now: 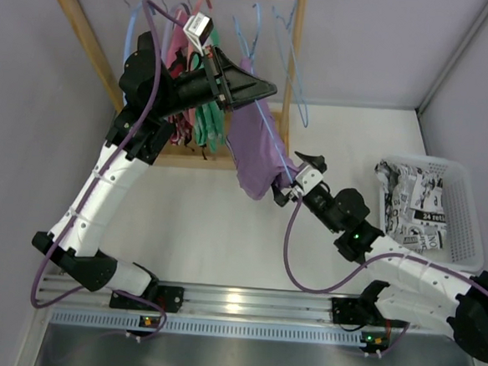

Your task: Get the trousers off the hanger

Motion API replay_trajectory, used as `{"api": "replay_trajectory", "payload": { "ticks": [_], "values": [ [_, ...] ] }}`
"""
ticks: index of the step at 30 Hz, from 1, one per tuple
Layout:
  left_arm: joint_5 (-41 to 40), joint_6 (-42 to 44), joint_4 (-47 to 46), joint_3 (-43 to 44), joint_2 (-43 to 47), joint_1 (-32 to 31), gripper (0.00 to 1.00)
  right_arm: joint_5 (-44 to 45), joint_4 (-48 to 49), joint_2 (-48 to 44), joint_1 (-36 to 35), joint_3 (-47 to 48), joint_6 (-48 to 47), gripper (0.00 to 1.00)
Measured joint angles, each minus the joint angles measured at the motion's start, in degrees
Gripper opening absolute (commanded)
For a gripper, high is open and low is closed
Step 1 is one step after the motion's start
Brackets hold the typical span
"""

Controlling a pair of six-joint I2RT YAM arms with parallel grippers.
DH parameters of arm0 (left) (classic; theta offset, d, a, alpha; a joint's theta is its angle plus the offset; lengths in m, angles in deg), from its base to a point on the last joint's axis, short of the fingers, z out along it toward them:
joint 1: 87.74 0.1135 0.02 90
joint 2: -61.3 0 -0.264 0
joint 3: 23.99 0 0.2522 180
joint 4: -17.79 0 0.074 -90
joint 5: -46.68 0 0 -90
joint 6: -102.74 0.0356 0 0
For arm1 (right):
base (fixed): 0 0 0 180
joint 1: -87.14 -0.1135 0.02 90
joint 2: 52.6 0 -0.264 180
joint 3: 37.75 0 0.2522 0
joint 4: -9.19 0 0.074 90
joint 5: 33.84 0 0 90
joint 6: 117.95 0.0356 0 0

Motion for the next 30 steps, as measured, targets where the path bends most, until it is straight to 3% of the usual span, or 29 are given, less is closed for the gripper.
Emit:
{"api": "replay_trajectory", "payload": {
  "ticks": [14, 30],
  "values": [
    [-0.09, -0.37, -0.24, 0.00, 0.00, 0.00, 0.00, -0.46, 2.93, 3.28, 0.00, 5.75, -1.53, 0.99],
    [0.00, -0.76, -0.24, 0.00, 0.00, 0.15, 0.00, -9.49, -8.04, 0.28, 0.00, 7.69, -1.62, 0.99]
  ]
}}
